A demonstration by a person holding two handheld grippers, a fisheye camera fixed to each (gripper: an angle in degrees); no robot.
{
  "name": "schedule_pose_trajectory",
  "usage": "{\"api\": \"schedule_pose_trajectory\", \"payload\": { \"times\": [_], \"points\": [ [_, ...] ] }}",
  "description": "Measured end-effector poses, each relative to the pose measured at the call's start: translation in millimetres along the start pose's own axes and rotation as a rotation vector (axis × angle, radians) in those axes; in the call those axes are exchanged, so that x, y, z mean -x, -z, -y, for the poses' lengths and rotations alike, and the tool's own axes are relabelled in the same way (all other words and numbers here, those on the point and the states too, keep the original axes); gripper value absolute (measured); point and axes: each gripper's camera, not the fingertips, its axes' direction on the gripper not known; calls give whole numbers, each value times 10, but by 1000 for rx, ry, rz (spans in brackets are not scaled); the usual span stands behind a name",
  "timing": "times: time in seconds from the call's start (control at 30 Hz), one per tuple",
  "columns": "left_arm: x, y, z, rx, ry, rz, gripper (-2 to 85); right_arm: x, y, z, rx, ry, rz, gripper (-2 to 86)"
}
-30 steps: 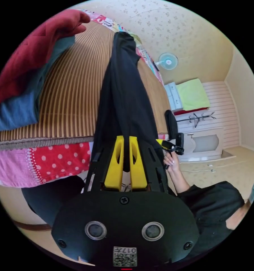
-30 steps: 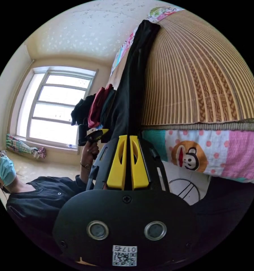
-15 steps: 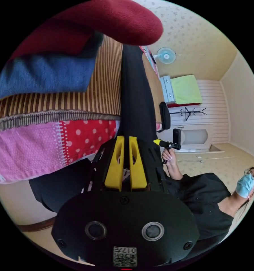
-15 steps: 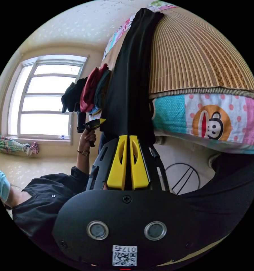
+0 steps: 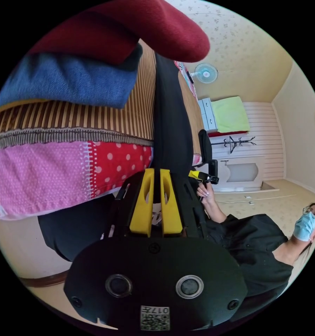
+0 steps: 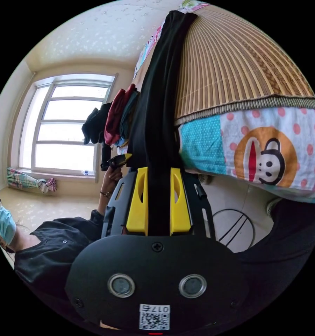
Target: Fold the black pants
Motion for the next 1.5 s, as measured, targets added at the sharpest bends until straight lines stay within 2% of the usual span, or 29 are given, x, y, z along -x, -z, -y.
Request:
{"api": "schedule_pose_trajectory", "payload": {
  "times": [0.2, 0.33, 0.43, 0.5, 0.57, 0.6, 0.67, 0.73, 0.77, 0.87, 0.9, 1.03, 1.1, 1.23, 1.33, 1.4, 1.5],
  "points": [
    [-60, -16, 8, 19, 3, 32, 24, -108, -13, 71, 0, -18, 20, 69],
    [-76, -21, -2, 27, 20, 25, 14, -67, -20, 163, 56, 12, 153, 27],
    [-179, 40, -8, 25, -16, -104, 7, 82, 227, 196, 5, 18, 297, 17],
    [-406, 220, -31, -35, -126, -300, 5, 290, 489, 161, -66, 55, 373, 14],
    [-576, 369, -82, -95, -207, -353, 4, 557, 760, 67, -136, 117, 361, 13],
    [-663, 380, -122, -105, -256, -349, 5, 727, 863, -9, -161, 163, 281, 12],
    [-686, 213, -159, -52, -258, -260, 6, 855, 829, -105, -168, 182, 112, 13],
    [-553, -42, -196, 0, -182, -95, 8, 660, 476, -85, -64, 121, -97, 16],
    [-425, -209, -225, 26, -123, -36, 10, 574, 371, -72, -32, 102, -129, 17],
    [-230, -447, -309, 42, -20, 41, 23, 212, 13, -34, 58, 8, -72, 28],
    [-255, -453, -339, 31, -17, 61, 35, 186, -6, -20, 48, -7, -40, 36],
    [-498, -307, -419, -70, -68, 171, 88, 396, 154, 97, -69, 41, -163, 92],
    [-585, -257, -384, -135, -101, 182, 116, 403, 127, 220, -65, 48, -150, 102],
    [-536, -534, -137, -59, -102, 170, 141, 317, -191, 514, -8, 38, -70, 76],
    [-637, -829, -76, -14, -148, 219, 95, 425, -378, 591, 22, 40, -144, 33],
    [-705, -987, -124, 18, -130, 322, 50, 524, -382, 598, 34, 59, -199, 25],
    [-812, -1135, -254, 17, -131, 238, 45, 606, -162, 504, 26, 50, -189, 18]
  ]
}}
